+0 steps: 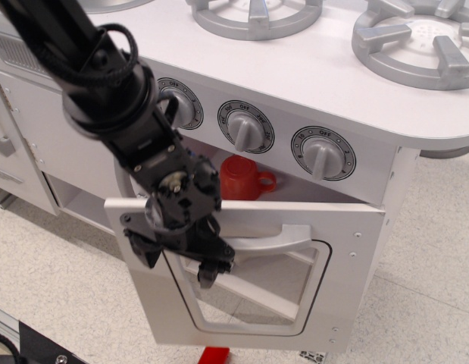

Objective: Close oven

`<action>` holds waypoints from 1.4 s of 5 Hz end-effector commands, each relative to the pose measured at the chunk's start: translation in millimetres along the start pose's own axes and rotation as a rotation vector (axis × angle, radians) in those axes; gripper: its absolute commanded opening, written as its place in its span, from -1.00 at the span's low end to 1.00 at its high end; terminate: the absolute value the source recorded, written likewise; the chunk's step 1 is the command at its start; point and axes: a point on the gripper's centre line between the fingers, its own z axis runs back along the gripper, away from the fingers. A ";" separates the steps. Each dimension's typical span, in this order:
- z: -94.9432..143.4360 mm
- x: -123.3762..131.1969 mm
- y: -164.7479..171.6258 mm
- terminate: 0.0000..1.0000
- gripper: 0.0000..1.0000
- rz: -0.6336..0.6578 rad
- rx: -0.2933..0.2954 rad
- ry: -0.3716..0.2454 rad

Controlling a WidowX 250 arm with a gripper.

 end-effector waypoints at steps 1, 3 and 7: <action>6.9 35.9 13.0 -1.00 1.00 0.054 0.007 -0.074; 6.3 60.8 18.4 -1.00 1.00 0.116 0.001 -0.105; 89.5 42.8 51.0 -1.00 1.00 0.159 -0.090 0.026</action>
